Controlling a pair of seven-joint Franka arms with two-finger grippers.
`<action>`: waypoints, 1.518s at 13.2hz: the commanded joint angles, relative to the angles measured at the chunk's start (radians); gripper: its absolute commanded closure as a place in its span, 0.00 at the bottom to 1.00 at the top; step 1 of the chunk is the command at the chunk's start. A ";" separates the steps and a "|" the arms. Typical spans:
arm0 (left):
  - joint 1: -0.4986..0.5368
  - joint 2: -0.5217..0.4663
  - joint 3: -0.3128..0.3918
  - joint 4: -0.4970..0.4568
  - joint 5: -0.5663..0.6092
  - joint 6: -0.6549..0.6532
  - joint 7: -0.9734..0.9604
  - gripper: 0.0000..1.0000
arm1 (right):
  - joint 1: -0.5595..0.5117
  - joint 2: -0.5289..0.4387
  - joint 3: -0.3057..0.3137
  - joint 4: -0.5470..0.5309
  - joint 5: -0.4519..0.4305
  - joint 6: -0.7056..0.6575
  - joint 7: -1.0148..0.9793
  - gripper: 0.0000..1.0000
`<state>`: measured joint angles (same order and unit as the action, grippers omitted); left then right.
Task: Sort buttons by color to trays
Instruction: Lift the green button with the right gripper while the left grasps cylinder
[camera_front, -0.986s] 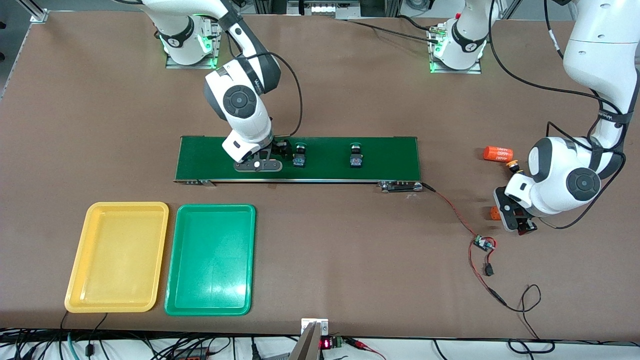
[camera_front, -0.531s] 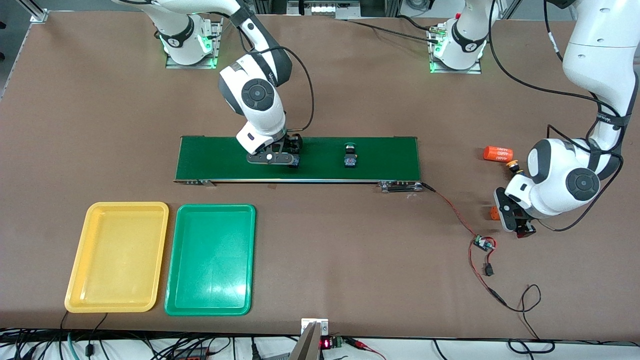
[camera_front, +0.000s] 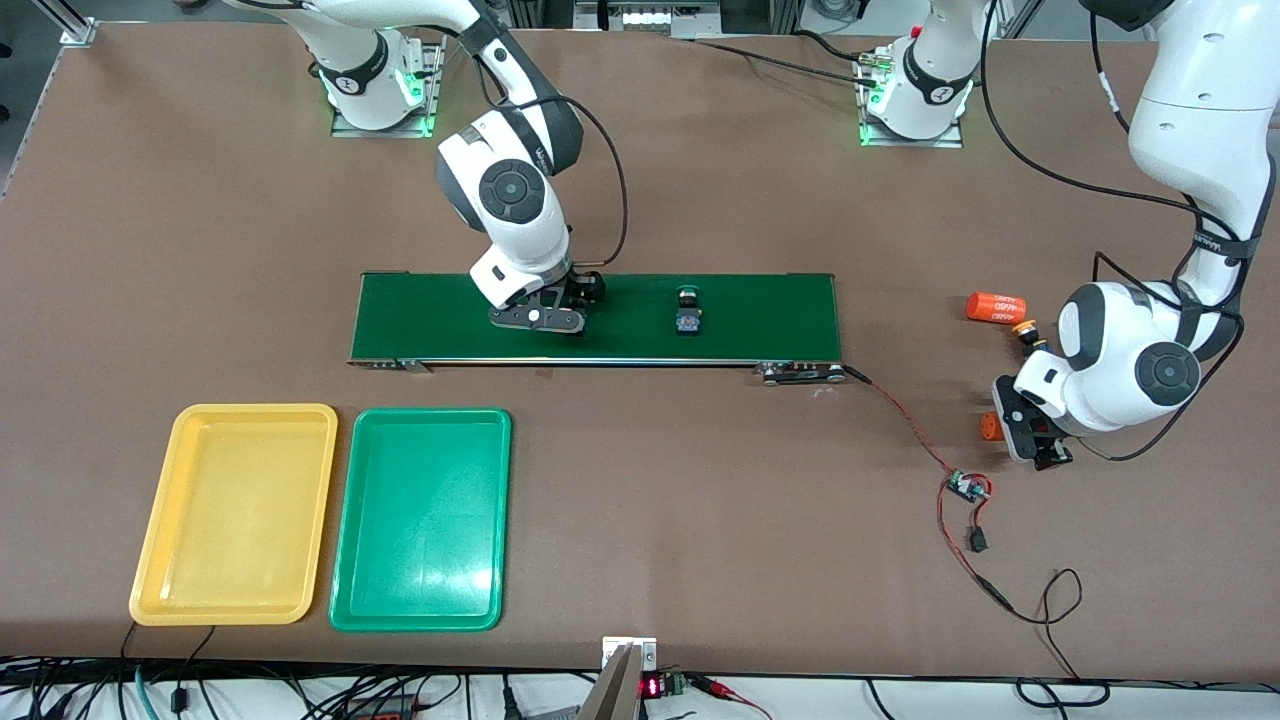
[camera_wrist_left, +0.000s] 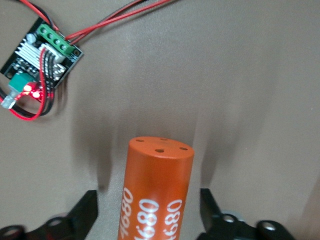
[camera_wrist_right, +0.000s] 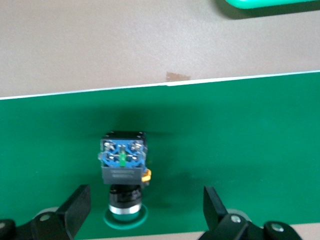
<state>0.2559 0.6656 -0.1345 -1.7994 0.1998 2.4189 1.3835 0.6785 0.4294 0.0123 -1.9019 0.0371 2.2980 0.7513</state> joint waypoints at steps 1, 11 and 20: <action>0.008 0.005 -0.008 0.008 -0.002 0.003 0.028 0.49 | 0.006 0.040 -0.002 0.018 0.014 0.040 0.016 0.00; -0.087 -0.222 -0.123 -0.109 -0.008 -0.240 0.026 1.00 | -0.004 0.052 -0.003 0.018 0.001 0.031 -0.024 0.97; -0.323 -0.397 -0.228 -0.240 -0.187 -0.337 -0.113 1.00 | -0.057 0.040 -0.072 0.265 -0.149 -0.166 -0.133 1.00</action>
<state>-0.0371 0.3503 -0.3710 -1.9542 0.0656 2.0784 1.2814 0.6558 0.4665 -0.0470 -1.7434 -0.0870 2.2080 0.6799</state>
